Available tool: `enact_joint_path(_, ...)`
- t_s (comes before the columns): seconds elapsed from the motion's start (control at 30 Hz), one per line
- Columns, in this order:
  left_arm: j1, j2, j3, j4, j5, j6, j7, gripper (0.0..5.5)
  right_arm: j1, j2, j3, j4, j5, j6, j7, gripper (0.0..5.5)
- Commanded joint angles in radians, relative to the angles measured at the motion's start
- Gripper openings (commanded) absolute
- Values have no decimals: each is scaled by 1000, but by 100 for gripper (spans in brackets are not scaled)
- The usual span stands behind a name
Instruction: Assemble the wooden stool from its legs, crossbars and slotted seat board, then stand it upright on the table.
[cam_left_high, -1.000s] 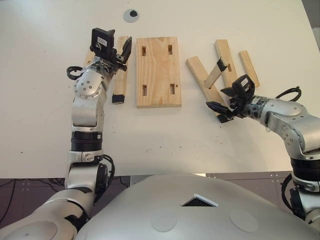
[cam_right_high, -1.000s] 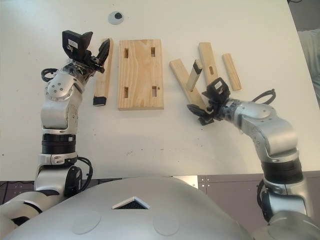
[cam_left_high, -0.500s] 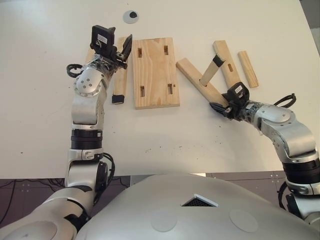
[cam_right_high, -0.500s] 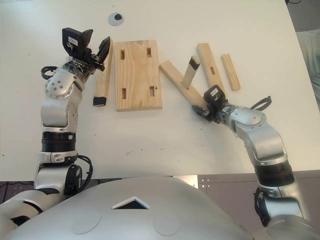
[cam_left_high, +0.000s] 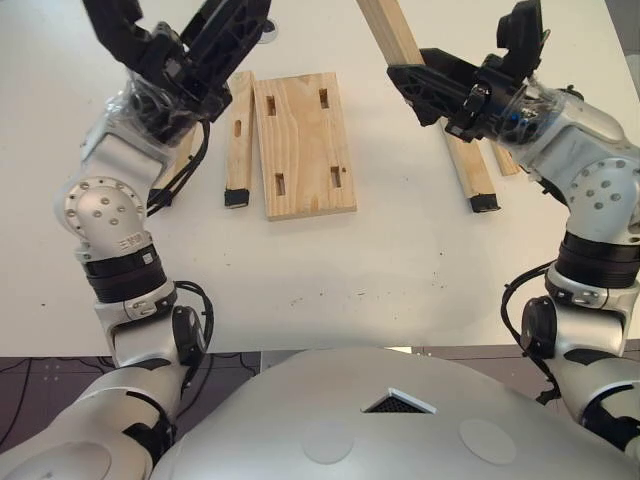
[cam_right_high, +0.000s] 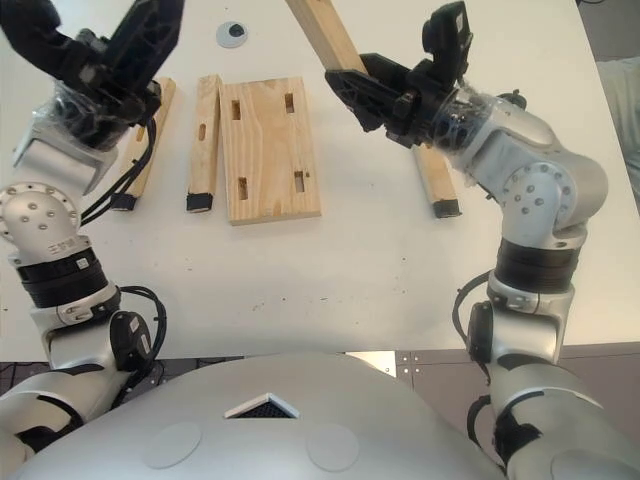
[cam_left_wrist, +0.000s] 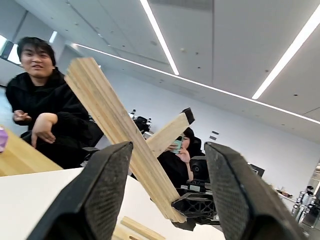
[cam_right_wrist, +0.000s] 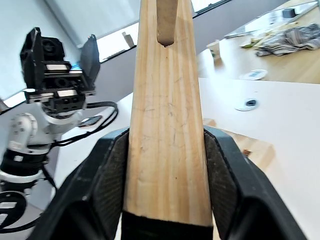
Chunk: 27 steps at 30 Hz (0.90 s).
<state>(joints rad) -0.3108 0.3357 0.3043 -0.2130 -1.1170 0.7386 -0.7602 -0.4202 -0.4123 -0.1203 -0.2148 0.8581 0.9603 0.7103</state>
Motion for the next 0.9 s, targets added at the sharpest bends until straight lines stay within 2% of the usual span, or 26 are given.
enact_joint_path(0.03, -18, 22, -3, -10, -39, 27, -7, 262, -55, -61, -18, -17, 88, 63, 82, 205)
enact_joint_path(0.2, -4, 6, -41, -30, -55, 30, -8, 262, -38, -72, 0, -73, 160, 97, 123, 205)
enact_joint_path(0.4, -8, 1, -57, -26, -97, 47, -11, 339, 2, -76, 21, -114, 176, 89, 117, 205)
enact_joint_path(0.7, -24, -3, -20, 5, -192, 52, 23, 339, 57, -108, 58, -154, 165, 82, 166, 205)
enact_joint_path(0.9, -18, 0, -17, 17, -220, 60, 31, 247, 67, -102, 60, -149, 157, 77, 161, 205)
